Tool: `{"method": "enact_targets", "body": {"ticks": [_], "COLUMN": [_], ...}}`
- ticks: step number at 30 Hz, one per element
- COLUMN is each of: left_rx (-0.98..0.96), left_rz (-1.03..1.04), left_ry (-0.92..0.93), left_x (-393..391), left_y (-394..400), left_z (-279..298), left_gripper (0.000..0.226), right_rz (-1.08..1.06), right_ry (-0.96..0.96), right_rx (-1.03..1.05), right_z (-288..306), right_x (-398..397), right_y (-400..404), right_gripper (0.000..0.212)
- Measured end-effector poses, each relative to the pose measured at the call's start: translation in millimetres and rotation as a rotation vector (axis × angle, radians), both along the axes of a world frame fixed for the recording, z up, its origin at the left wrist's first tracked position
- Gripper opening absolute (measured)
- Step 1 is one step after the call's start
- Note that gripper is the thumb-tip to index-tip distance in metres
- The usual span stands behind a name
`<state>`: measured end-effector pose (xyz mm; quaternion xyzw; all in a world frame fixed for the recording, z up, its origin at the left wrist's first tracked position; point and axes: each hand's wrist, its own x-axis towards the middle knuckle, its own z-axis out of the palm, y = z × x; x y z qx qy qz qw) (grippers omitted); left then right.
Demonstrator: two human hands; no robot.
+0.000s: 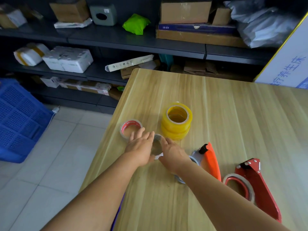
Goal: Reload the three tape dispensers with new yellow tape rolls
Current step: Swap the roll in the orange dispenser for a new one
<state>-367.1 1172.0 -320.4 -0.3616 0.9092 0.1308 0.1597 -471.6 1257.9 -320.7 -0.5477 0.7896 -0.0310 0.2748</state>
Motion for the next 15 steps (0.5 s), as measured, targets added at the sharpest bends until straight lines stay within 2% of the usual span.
{"method": "enact_targets", "body": {"ticks": [4, 9, 12, 15], "left_rx": [-0.009, -0.007, 0.037, 0.079], "left_rz": [0.021, 0.121, 0.135, 0.139], "left_ry": [-0.03, -0.04, 0.049, 0.207], "left_x": [-3.0, -9.2, -19.8, -39.9], "left_y": [-11.9, -22.9, -24.7, -27.8], "left_z": [-8.0, -13.3, -0.3, 15.0], "left_gripper": [0.082, 0.076, 0.076, 0.073], "right_rz": [0.02, -0.003, -0.085, -0.173], "right_ry": [-0.002, 0.017, 0.09, 0.174], "right_rx": [0.019, -0.085, -0.272, -0.322], "right_z": [-4.3, 10.2, 19.3, 23.5], "right_x": [0.8, -2.3, -12.8, -31.1], "right_y": [-12.3, -23.6, -25.5, -27.8], "right_gripper": [0.077, 0.066, 0.045, 0.047]}}
